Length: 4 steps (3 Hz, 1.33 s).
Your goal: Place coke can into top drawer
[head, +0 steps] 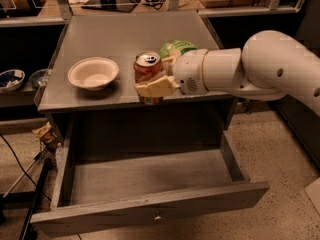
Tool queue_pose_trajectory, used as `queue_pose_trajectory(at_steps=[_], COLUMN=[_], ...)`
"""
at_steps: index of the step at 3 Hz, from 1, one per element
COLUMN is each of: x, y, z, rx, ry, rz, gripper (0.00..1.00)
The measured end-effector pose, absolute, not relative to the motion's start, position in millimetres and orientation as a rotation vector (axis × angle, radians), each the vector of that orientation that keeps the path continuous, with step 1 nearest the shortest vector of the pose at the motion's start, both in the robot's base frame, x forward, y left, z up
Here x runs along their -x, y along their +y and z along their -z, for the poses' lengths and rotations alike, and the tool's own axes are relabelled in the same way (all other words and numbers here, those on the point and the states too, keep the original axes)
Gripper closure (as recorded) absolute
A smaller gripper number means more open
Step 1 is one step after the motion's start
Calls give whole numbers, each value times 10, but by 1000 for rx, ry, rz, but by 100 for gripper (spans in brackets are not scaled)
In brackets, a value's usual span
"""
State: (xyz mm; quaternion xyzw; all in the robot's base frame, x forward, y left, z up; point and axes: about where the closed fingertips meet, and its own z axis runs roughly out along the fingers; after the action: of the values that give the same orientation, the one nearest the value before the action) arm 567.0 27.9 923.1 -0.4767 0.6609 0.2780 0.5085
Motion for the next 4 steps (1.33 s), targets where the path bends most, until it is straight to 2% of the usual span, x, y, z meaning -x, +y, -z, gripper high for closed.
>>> queue_pose_trajectory(at_steps=[2,4], x=[-5501,-5407], y=[246,298], z=[-8662,-8478], rx=[1014,1033], ry=[1614,1637], rz=[-714,-713], gripper=[100,100])
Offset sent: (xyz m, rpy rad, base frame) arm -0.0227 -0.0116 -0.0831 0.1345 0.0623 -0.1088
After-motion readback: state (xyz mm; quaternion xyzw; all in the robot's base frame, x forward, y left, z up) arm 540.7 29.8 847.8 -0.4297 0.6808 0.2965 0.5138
